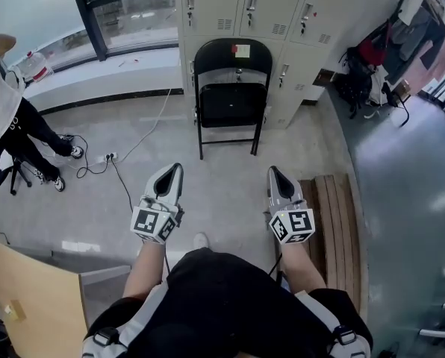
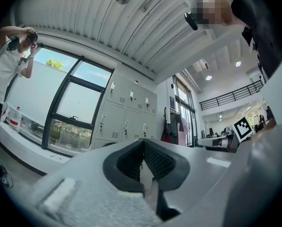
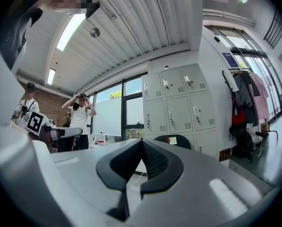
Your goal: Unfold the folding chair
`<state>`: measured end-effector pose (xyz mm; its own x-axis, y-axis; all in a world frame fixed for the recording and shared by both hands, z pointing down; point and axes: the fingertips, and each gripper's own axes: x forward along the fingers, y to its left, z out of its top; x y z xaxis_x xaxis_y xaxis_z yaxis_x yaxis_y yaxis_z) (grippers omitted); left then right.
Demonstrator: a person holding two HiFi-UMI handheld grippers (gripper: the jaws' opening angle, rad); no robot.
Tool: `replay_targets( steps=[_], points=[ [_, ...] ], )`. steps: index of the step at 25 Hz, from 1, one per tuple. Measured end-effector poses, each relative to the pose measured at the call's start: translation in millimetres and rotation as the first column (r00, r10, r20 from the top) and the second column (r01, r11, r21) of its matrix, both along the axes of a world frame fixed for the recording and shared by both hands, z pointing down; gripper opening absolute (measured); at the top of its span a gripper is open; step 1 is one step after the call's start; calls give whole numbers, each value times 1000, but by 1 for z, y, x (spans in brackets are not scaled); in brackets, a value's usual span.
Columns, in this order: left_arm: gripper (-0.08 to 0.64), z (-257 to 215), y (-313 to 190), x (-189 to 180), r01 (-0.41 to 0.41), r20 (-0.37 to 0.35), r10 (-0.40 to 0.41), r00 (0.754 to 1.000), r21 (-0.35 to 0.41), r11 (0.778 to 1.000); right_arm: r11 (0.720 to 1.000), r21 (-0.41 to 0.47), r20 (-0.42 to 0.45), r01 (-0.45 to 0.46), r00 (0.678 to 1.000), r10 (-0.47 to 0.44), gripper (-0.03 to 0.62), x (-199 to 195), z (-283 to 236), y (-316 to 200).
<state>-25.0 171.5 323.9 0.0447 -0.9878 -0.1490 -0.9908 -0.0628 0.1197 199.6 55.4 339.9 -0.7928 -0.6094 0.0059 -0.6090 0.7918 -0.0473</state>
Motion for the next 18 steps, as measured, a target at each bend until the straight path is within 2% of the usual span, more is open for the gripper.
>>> replay_targets(
  steps=[4,11,18],
  points=[
    [2,3,-17,-27,-19,19,19,1000,-23,1000,1000,-9,-18,15,1000,-15,5,-40,4,-21],
    [2,7,-52,-82,-37,18,37,999,-28,999,1000,-12,1,-1,1000,1,5,-99,4,-58],
    [3,12,-84,-108,-72,-1,72,997,-10,997,998,-47,-36,-34,999,32,5,-118,13,-80]
  ],
)
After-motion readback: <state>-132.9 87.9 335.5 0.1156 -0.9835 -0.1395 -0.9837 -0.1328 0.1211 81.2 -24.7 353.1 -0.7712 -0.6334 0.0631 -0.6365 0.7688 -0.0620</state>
